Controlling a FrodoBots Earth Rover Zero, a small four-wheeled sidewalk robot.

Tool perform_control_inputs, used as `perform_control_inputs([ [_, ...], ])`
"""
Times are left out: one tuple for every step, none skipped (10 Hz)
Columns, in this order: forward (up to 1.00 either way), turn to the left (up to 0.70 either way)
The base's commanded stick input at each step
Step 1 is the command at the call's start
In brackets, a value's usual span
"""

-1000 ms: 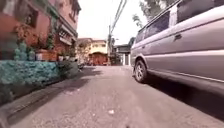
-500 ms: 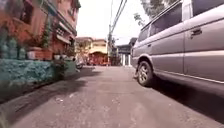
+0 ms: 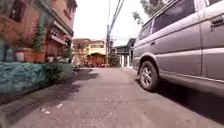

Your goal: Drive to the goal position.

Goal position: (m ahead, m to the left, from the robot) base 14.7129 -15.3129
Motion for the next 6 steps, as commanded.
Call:
perform_control_inputs([
  [0.70,0.00],
  [0.70,0.00],
  [0.70,0.00],
  [0.70,0.00],
  [0.70,0.00],
  [0.70,0.00],
])
